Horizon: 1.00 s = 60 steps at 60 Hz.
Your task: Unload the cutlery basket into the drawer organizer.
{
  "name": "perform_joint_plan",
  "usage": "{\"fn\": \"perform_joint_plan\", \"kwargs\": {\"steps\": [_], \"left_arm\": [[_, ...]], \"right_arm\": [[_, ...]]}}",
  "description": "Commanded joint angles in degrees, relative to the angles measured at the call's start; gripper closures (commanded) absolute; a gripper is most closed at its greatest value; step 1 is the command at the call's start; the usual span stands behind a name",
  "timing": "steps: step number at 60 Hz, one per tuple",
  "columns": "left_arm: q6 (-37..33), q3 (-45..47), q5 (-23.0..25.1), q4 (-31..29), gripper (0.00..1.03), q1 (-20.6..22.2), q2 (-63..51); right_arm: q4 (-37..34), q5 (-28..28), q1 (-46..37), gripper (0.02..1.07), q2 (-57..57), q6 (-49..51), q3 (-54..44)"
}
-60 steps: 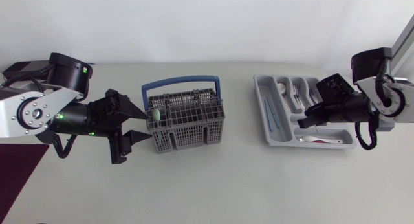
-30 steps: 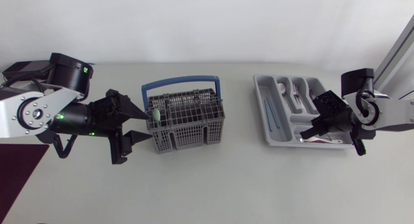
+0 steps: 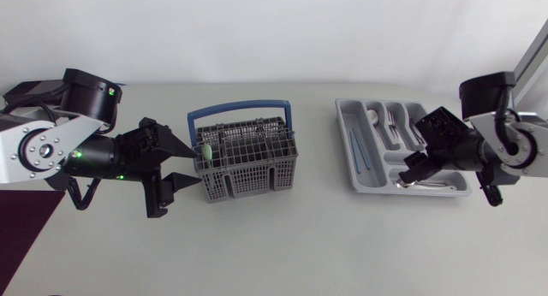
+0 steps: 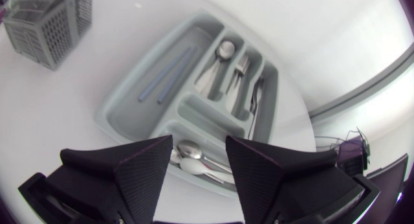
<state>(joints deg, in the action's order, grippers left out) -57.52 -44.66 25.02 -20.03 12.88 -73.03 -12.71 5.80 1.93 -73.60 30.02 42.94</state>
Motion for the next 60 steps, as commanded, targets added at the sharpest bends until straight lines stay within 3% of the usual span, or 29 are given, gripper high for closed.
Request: {"fn": "perform_joint_plan", "kwargs": {"steps": [1, 11, 19, 27, 39, 60], "left_arm": [[1.09, -0.16, -0.23, -0.62, 0.23, 0.65, 1.14], [1.53, 0.10, -0.76, -0.71, 0.23, 1.18, 1.76], [1.53, 0.28, -1.02, -0.80, 0.23, 1.18, 2.11], [1.53, 0.63, -1.02, -0.80, 0.23, 1.00, 2.11], [1.44, 1.07, -1.02, -0.71, 0.23, 0.74, 2.28], [0.65, 2.04, -1.02, -0.80, 0.23, -1.02, 2.90]], "right_arm": [[-3.37, -2.55, 4.22, 0.37, 4.96, -2.42, 3.29], [-5.13, -7.39, 18.19, 0.37, 7.25, -12.09, 7.86], [-5.04, -17.14, 21.62, 0.37, 1.97, -19.30, 12.96], [-3.37, -20.74, 26.98, 0.37, -4.09, -22.81, 16.74], [-0.12, -21.62, 34.10, 0.37, -13.76, -25.10, 21.05], [1.28, -23.29, 39.37, 0.37, -26.59, -29.67, 31.33]]}}
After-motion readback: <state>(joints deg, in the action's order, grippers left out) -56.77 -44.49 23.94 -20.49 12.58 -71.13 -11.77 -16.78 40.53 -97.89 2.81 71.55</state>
